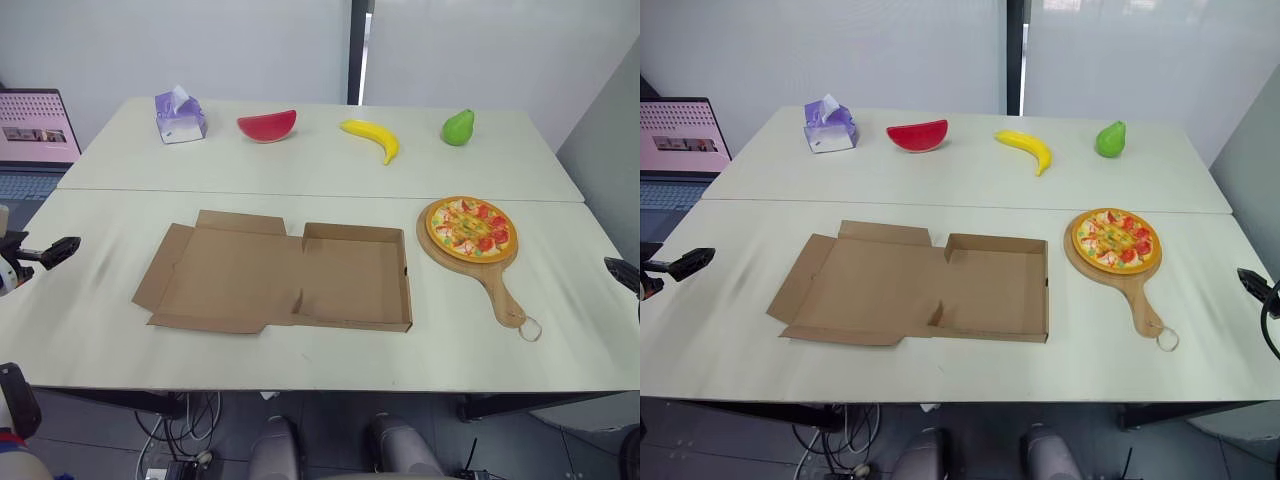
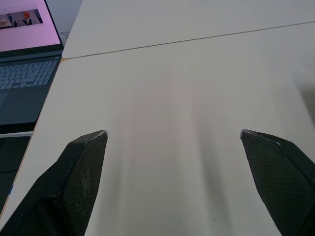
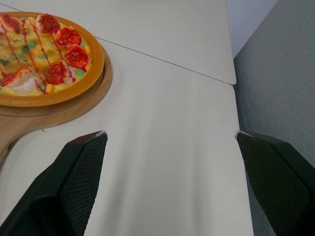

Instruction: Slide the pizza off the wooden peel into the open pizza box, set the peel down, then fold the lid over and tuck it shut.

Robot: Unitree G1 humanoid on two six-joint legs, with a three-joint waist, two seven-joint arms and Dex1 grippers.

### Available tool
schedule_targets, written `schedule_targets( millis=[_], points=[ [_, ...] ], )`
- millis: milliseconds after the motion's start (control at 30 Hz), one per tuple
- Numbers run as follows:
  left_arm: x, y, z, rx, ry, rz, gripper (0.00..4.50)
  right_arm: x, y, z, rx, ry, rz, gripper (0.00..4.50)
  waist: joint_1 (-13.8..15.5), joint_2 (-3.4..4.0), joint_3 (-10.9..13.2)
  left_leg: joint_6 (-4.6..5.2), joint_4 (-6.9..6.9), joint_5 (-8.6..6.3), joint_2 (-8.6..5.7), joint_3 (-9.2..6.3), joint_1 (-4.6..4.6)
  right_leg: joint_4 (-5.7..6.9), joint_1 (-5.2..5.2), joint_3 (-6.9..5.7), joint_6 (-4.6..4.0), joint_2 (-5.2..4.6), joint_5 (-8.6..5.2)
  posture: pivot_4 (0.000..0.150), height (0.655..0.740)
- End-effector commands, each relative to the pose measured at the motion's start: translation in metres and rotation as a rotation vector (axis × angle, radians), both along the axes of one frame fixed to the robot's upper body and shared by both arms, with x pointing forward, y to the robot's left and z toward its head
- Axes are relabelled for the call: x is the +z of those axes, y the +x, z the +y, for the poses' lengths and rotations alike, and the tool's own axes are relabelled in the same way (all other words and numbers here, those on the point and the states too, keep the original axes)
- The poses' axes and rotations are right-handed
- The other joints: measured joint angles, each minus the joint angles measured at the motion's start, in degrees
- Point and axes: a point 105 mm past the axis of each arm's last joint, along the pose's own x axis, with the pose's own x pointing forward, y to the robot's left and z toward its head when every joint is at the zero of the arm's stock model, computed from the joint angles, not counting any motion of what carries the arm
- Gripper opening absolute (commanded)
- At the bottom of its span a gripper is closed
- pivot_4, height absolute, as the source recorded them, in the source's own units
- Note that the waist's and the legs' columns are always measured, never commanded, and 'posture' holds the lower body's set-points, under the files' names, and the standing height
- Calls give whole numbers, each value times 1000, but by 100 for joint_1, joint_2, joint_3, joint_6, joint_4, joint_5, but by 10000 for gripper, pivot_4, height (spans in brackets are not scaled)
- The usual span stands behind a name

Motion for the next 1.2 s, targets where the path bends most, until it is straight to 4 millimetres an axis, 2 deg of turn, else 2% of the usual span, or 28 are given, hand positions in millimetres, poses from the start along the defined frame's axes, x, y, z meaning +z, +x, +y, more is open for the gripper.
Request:
schedule_targets(
  millis=[33, 467, 667, 733, 833, 900, 967, 1067, 1133, 1200],
  points=[
    [15, -4, 8, 20, 56, -29, 44889, 18, -1, -2, 2, -34, -51, 45000, 0, 0, 0, 0, 0, 0, 0, 0, 0, 0, 0, 0, 0, 0, 0, 1500, 7400],
    [24, -2, 17, 110, 123, -93, 44889, 14, -9, -6, -20, -8, -44, 45000, 2, 0, 0, 0, 0, 0, 0, 0, 0, 0, 1, 0, 0, 0, 0, 1500, 7400],
    [22, -5, 13, 68, 48, -97, 44889, 14, -10, -8, -28, -18, -46, 45000, 2, 0, 0, 0, 0, 0, 0, 0, 0, 0, 1, 0, 0, 0, 0, 1500, 7400],
    [28, -5, 14, 68, 18, -133, 44889, 13, -11, -4, -23, -14, -46, 45000, 1, 0, 0, 0, 0, 0, 0, 0, 0, 0, 1, 0, 0, 0, 0, 1500, 7400],
    [52, 1, 9, 41, -18, -243, 44889, 10, -12, 5, -6, 5, -45, 45000, 2, -3, -2, 0, 0, 0, 0, -1, 0, 0, 1, -1, 0, 0, 0, 1500, 7400],
    [70, 14, -10, -72, -32, -294, 44889, 8, -13, 15, 15, 17, -40, 45000, 20, -8, -5, 0, 2, 0, 0, -3, -1, 1, 2, -3, 2, 1, -1, 1500, 7400],
    [87, 31, -43, -249, -44, -326, 44889, 5, -12, 31, 39, 55, -41, 45000, 38, -8, -5, 0, 6, 0, -5, -4, -1, 1, 7, -3, 4, 0, -1, 1500, 7400],
    [111, 57, -107, -551, -80, -368, 44889, -5, -12, 66, 110, 108, -13, 45000, 95, -7, -8, 0, 13, 0, -10, -15, 0, 0, 21, -11, 4, -1, 0, 1500, 7400],
    [117, 67, -152, -752, -92, -363, 44889, -11, -12, 87, 140, 136, -2, 45000, 106, -6, -9, 0, 16, 0, -13, -22, 0, 0, 31, -13, 3, -1, 1, 1500, 7400],
    [116, 69, -201, -957, -107, -341, 44889, -19, -13, 106, 166, 160, 18, 45000, 76, -3, -10, 0, 17, 0, -12, -23, 2, -2, 35, -12, 3, -1, 2, 1500, 7400]
  ],
)
